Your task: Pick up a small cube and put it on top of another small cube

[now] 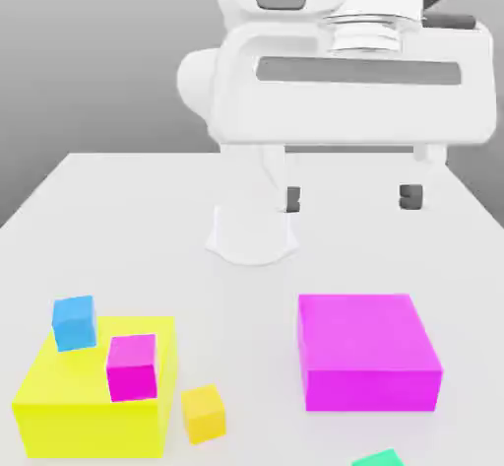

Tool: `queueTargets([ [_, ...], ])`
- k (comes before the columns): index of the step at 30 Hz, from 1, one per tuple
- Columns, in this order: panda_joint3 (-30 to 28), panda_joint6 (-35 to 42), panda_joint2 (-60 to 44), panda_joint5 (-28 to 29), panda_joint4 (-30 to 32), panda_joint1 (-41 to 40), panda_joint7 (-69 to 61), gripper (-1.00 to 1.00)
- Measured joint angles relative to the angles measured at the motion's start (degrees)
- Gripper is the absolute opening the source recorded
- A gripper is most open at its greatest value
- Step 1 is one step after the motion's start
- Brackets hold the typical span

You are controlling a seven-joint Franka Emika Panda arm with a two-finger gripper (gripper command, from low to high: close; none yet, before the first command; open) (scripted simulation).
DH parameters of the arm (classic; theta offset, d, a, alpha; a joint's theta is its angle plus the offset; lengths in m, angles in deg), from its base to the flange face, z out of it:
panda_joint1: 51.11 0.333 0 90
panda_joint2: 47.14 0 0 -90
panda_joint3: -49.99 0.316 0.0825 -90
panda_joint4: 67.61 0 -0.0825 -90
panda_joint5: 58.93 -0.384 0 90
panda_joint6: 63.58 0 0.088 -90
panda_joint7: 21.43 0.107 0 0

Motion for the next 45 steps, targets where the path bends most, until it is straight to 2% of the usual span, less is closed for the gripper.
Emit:
queueTargets([
  [12,1.58,-6.33,-24.92,2.12,-2.21,3.29,-0.82,0.0],
  [16,0.41,-11.89,-33.22,3.47,-3.81,4.53,0.01,0.0],
  [17,0.14,-12.98,-34.64,3.72,-4.11,4.74,0.18,-1.0],
  [23,0.03,-13.53,-35.36,3.82,-4.26,4.84,0.24,-1.0],
  [28,1.26,-7.57,-27.68,2.24,-2.54,3.78,-0.91,-1.0],
  [36,-6.28,1.51,-11.14,1.2,4.67,-4.38,-2.59,-1.0],
  [41,-10.32,6.86,-0.93,-1.68,9.41,-13.01,-5.29,-1.0],
  [43,-11.03,6.57,0.4,-3.0,11.1,-14.11,-6.41,-1.0],
  [45,-11.24,2.78,-2.05,-3.73,12.48,-13.97,-6.99,-1.0],
])
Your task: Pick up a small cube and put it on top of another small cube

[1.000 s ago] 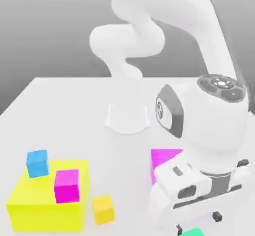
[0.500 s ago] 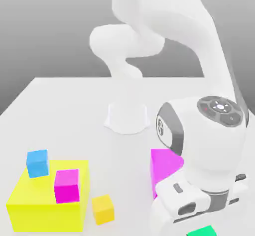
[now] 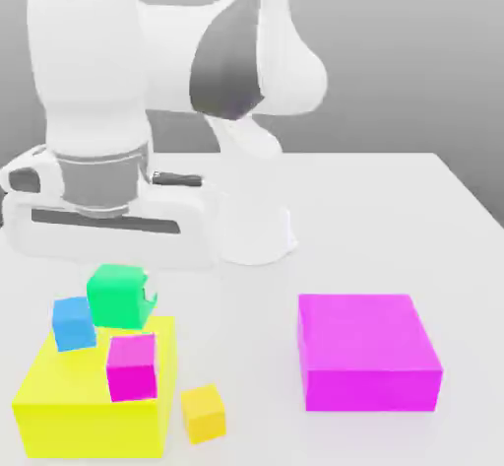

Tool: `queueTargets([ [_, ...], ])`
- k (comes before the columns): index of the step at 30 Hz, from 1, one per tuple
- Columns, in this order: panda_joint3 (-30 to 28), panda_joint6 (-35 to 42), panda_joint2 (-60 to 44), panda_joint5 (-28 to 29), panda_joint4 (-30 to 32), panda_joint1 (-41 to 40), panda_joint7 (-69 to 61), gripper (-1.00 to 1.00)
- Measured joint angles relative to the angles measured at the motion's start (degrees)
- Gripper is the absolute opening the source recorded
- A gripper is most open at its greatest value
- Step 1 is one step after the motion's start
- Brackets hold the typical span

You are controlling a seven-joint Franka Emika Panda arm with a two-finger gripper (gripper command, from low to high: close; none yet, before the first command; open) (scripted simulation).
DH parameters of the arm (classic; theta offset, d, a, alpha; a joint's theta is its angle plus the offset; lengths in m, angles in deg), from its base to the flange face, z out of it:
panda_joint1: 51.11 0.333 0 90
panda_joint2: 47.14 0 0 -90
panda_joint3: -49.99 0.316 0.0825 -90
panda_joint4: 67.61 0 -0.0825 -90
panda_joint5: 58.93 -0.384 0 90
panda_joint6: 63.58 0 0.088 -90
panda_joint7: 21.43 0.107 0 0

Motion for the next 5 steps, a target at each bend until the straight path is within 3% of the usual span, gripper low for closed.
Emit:
queueTargets([
  [1,0.15,-2.31,-1.66,-0.24,0.66,-0.16,-0.19,-1.0],
  [2,0.22,-3.58,-2.57,-0.35,1.02,-0.23,-0.28,1.0],
  [5,0.22,-3.58,-2.57,-0.35,1.02,-0.23,-0.28,1.0],
])
